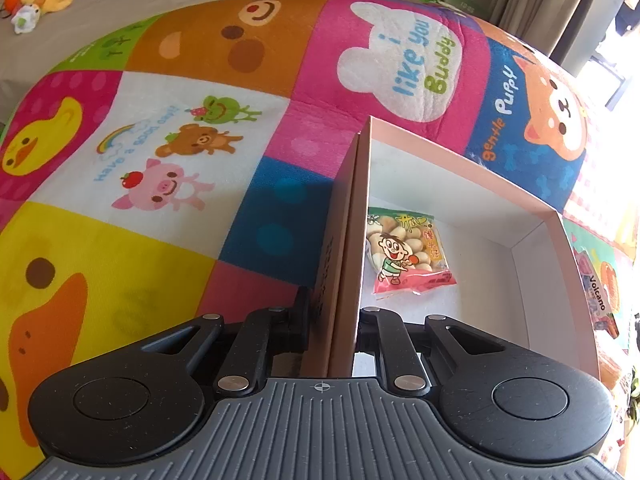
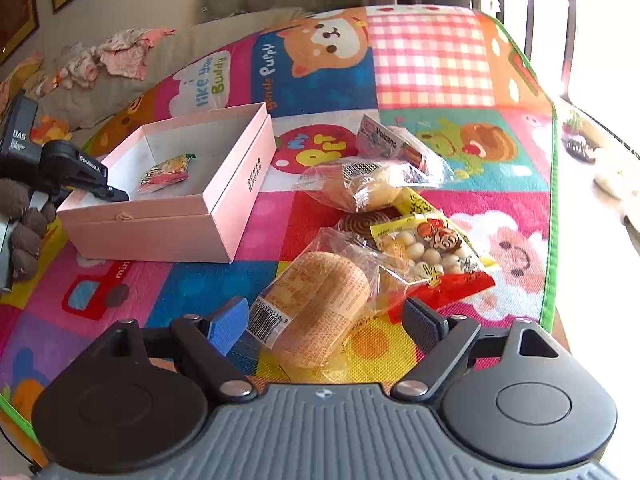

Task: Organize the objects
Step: 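Move the right gripper toward the wrapped bread roll bag, then grasp and lift the wrapped bread roll bag with the right gripper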

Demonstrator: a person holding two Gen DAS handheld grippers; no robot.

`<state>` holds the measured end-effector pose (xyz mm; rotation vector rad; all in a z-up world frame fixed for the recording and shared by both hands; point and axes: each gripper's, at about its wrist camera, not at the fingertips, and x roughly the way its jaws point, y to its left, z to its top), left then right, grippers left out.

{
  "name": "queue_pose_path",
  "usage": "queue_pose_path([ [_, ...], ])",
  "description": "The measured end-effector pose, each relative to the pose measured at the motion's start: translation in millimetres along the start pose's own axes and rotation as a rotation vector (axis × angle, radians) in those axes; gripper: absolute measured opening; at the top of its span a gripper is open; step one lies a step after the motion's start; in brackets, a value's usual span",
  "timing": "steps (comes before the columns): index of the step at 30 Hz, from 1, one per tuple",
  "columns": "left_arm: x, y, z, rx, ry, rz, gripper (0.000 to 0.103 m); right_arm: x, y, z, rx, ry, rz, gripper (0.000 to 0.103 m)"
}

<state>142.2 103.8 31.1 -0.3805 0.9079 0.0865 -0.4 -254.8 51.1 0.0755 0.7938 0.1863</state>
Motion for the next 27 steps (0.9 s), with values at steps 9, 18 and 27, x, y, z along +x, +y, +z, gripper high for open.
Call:
queue_pose_path([
  [9,0.0,-1.2,-0.3,0.007,0.003,0.006,0.015,8.9,23.5,-12.3,-0.141,0.014,0.112,0.065],
  [18,0.3,-1.8,-0.3,-0.001,0.004,0.012,0.015,-2.9,9.2,-15.6,-0.23,0.012,-0.003,0.079],
  [27,-0.2,-4.2,-0.7,0.041,0.013,0.011,0.015,19.2,2.6,8.6,0.014,0.042,0.09,0.091],
])
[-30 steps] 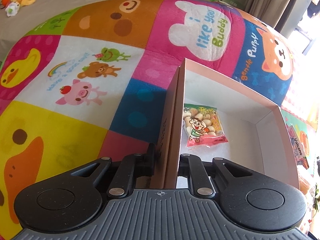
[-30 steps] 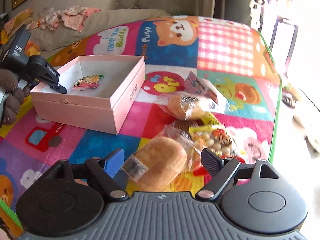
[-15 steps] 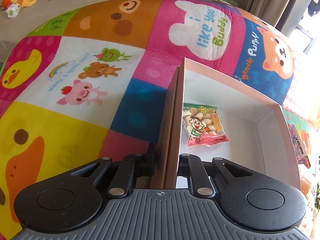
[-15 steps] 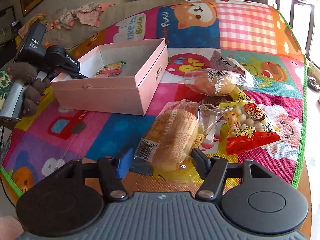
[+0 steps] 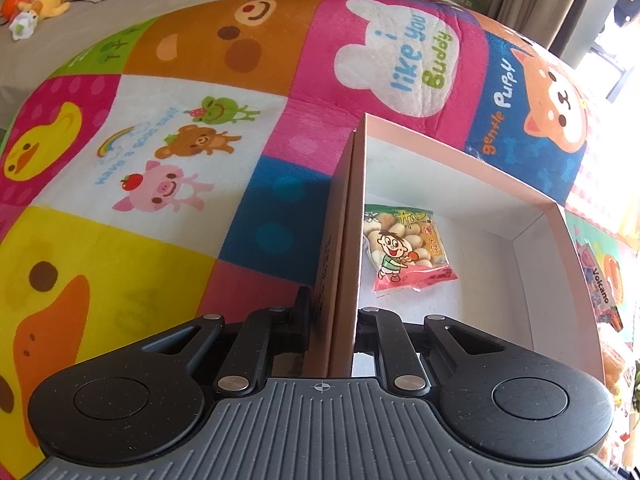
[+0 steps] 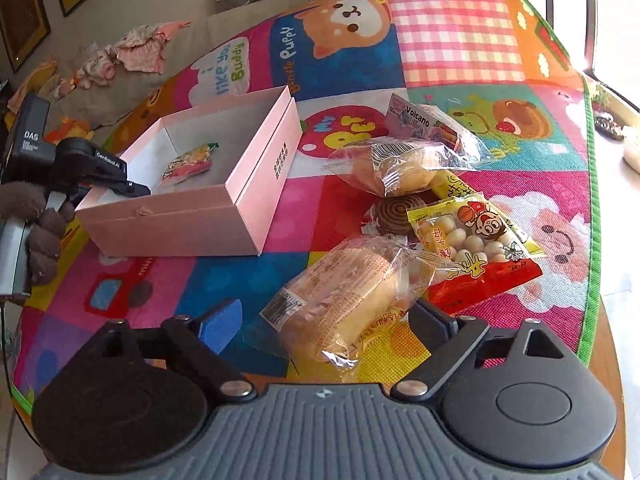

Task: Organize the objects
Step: 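Grasp and lift the wrapped bread roll bag with the right gripper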

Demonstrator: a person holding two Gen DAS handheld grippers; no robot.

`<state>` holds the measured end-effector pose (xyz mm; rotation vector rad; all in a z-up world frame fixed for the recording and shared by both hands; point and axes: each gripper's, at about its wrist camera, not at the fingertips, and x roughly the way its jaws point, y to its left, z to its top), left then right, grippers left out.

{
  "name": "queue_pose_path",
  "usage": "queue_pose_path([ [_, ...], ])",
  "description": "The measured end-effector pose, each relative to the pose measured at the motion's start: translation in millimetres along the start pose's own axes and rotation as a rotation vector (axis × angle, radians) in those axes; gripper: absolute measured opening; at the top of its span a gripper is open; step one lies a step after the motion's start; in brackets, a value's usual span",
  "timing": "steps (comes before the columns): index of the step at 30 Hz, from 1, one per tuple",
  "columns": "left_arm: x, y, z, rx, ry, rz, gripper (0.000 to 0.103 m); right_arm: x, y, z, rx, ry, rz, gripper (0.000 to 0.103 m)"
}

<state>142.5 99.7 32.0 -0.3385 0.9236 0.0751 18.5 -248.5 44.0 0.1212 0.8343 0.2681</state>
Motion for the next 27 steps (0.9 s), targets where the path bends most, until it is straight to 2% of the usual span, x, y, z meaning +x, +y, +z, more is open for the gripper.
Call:
queue_pose_path([
  [5,-2.4,-8.6,-3.4,0.184,0.026,-0.003,0.015,17.3,5.4,0.3,-0.055,0.003,-0.061,0.086],
  [8,-5.8,-7.6,-5.0,0.231,0.042,0.001,0.016,15.8,8.4,-2.0,-0.096,-0.011,-0.061,0.081],
  [12,-10.0,-7.3,-10.6,0.255,0.031,0.021,0.014,12.0,9.8,-3.6,-0.122,-0.021,-0.056,0.071],
  [17,-8.9,-5.1,-9.4,0.208,0.021,0.024,0.012,0.3,10.8,-7.4,-0.174,0.002,-0.042,0.067],
  [22,-8.1,-3.5,-9.4,0.184,0.017,0.021,0.012,-29.7,10.7,-10.8,-0.219,0.041,0.017,0.065],
  [27,-7.3,-1.4,-8.9,0.168,0.018,0.011,0.013,-64.3,31.5,0.5,-0.277,-0.02,0.098,0.065],
])
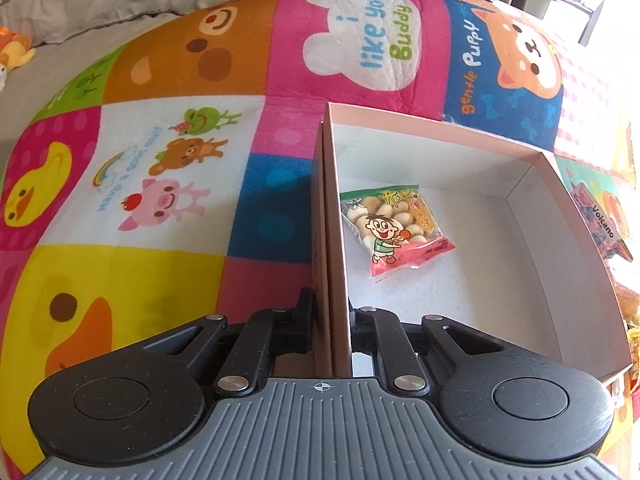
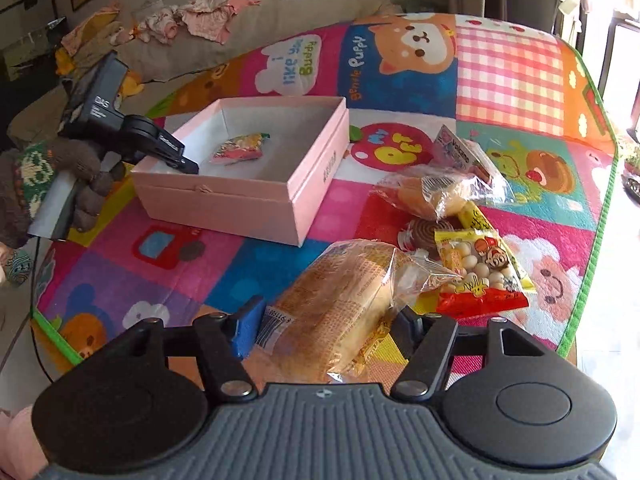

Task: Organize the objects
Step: 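Grasp and lift the wrapped bread roll bag with the right gripper, then lower the bread roll bag into the pink box and release it, then grasp the wrapped round bun bag with the right gripper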

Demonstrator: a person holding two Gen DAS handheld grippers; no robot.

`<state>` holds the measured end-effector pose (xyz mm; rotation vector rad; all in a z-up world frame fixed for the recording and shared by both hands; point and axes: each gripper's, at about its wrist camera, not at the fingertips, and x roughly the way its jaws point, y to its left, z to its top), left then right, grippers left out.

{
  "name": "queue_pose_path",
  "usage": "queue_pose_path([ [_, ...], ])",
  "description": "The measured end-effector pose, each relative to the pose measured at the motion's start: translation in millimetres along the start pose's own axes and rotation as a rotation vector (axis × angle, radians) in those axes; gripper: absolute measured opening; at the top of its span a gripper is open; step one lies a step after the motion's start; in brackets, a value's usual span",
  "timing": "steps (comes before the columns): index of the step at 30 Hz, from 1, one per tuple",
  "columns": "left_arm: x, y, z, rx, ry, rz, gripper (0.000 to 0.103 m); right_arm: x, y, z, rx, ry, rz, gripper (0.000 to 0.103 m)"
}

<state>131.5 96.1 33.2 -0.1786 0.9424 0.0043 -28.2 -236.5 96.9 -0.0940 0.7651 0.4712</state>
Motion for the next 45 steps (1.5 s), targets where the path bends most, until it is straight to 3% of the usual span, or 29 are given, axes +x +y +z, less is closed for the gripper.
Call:
queue_pose_path([
  [5,0.2,0.9,0.0,-0.007,0.003,-0.006,0.013,-5.7,22.8,44.2,-0.057,-0.121,0.054,0.065],
  [10,0.5,1.6,1.6,-0.017,0.016,-0.008,0.013,17.4,39.4,105.5,-0.052,-0.285,0.154,0.067],
  [12,0.5,1.8,1.8,-0.02,0.017,-0.007,0.013,38.1,38.8,125.3,-0.01,-0.267,0.216,0.078],
  [14,0.6,2.5,1.5,-0.02,0.016,-0.011,0.014,50.7,36.7,130.5,0.02,-0.236,0.226,0.078],
  [16,0.5,2.3,2.0,-0.019,0.016,-0.016,0.014,49.3,30.8,123.5,0.006,-0.24,0.196,0.078],
  [20,0.4,2.7,1.9,-0.014,0.013,-0.016,0.014,33.8,-1.6,88.5,0.004,-0.235,0.047,0.08],
  [23,0.6,3.7,0.7,-0.015,0.006,-0.019,0.014,28.1,-28.3,54.8,0.019,-0.186,-0.092,0.082],
  [27,1.0,3.4,0.0,-0.022,0.002,-0.018,0.014,31.0,-49.6,7.6,0.037,-0.085,-0.212,0.082],
  [30,0.8,2.5,-0.5,-0.019,0.001,-0.015,0.014,34.0,-54.0,-17.8,0.028,-0.063,-0.302,0.082],
  [34,0.4,1.6,-0.8,-0.017,0.001,-0.009,0.014,37.4,-62.7,-29.1,0.074,-0.068,-0.322,0.084],
  [45,0.7,1.5,0.1,-0.023,0.007,-0.004,0.014,54.8,-79.2,-21.6,0.096,-0.082,-0.36,0.087],
])
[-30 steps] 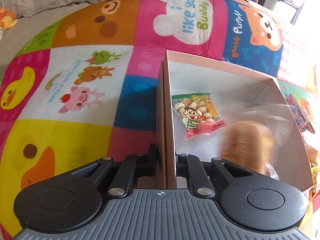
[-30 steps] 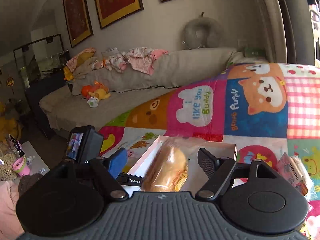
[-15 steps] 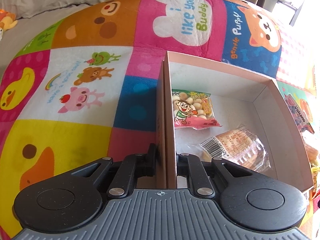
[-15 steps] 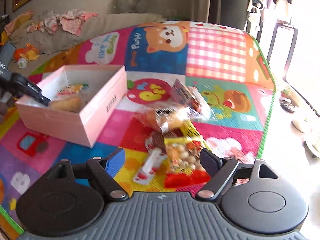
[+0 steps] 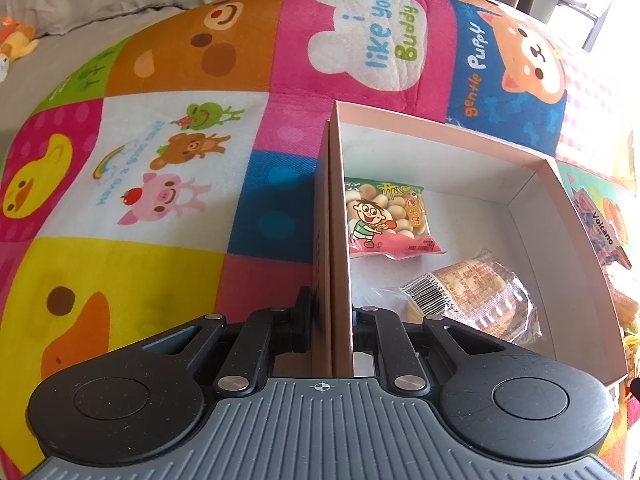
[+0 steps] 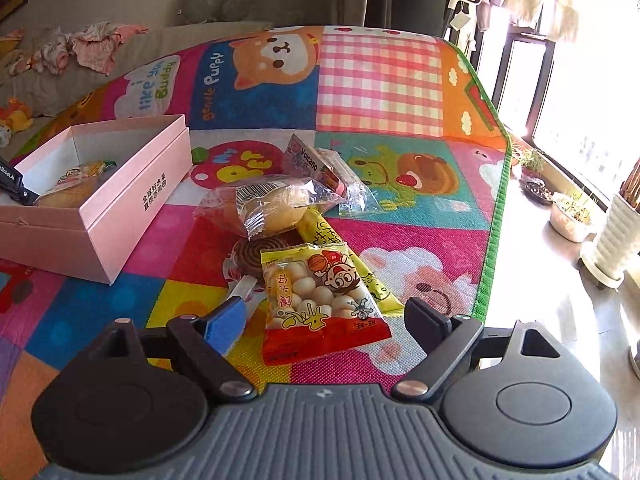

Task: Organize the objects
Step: 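Grasp the wrapped round bun bag with the right gripper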

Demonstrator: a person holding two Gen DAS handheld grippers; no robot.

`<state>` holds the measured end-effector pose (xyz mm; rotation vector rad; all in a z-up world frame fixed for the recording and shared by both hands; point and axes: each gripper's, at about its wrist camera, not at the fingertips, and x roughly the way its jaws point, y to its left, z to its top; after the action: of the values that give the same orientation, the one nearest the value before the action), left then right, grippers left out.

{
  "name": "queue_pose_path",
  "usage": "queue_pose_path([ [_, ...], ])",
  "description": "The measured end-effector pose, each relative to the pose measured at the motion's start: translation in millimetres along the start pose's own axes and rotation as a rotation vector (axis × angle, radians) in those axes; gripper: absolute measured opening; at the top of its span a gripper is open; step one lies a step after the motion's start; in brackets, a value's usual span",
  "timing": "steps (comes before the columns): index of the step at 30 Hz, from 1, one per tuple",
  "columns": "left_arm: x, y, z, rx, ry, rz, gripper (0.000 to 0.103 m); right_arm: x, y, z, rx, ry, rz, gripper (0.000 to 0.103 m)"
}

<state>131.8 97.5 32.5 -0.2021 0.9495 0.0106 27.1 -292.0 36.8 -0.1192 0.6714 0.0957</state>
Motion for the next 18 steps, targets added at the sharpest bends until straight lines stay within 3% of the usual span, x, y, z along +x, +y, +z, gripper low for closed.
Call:
queue_pose_path([
  [8,0.3,-0.6,1.0,-0.003,0.005,0.004,0.014,10.7,18.0,53.0,-0.135,-0.089,0.13,0.087],
  [12,0.8,0.3,1.6,-0.009,0.007,0.001,0.014,48.8,22.0,85.2,-0.166,-0.02,0.214,0.092],
  [16,1.0,1.2,1.4,-0.012,0.006,-0.002,0.014,85.5,27.5,92.6,-0.191,0.073,0.219,0.092],
  [17,1.0,1.5,1.3,-0.013,0.005,-0.003,0.014,89.0,28.3,91.2,-0.189,0.085,0.212,0.087],
  [18,0.9,1.5,1.1,-0.013,0.004,-0.004,0.014,88.9,29.0,89.4,-0.19,0.096,0.222,0.074],
])
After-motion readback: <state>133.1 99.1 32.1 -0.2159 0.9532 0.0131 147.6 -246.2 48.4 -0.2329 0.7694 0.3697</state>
